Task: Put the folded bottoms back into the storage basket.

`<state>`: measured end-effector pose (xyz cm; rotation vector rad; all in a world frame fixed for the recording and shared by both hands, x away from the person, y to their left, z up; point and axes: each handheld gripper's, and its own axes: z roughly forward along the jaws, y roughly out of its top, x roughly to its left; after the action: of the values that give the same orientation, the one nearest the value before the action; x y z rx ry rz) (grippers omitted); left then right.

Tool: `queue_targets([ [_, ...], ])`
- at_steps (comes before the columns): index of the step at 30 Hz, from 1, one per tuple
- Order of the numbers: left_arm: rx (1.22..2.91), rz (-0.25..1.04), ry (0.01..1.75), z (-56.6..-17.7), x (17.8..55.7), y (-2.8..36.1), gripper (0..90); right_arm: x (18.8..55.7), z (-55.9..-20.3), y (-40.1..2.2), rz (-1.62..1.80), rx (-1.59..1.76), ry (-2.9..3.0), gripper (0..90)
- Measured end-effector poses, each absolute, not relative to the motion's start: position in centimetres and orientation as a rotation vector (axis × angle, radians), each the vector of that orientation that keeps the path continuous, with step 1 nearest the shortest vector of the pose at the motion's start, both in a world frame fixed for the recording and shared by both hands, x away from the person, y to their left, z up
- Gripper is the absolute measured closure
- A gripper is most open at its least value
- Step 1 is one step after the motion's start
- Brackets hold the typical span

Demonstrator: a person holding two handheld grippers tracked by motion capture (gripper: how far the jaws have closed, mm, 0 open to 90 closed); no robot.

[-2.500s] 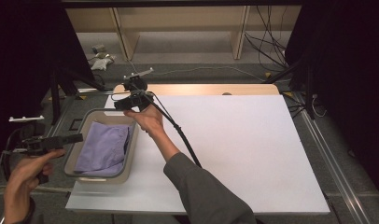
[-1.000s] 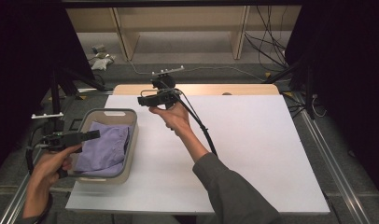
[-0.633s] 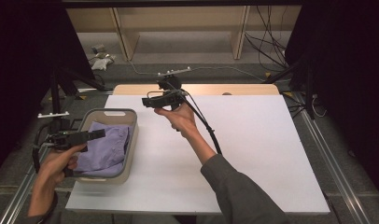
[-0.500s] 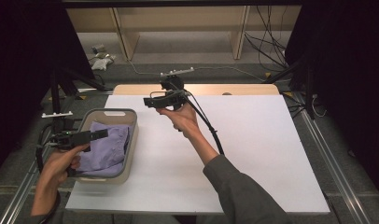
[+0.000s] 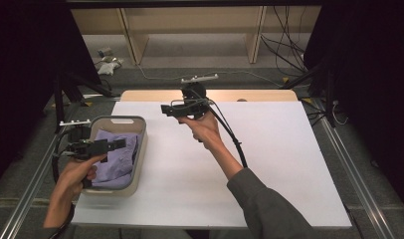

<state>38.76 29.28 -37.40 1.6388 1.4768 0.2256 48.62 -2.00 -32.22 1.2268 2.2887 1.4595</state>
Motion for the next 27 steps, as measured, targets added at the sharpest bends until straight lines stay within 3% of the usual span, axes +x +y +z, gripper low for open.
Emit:
queue_targets([
  [27,1.694,0.232,1.350,-37.6,38.7,24.7,12.8,47.3,-32.6,-7.4,1.504,1.234,2.214,13.0],
])
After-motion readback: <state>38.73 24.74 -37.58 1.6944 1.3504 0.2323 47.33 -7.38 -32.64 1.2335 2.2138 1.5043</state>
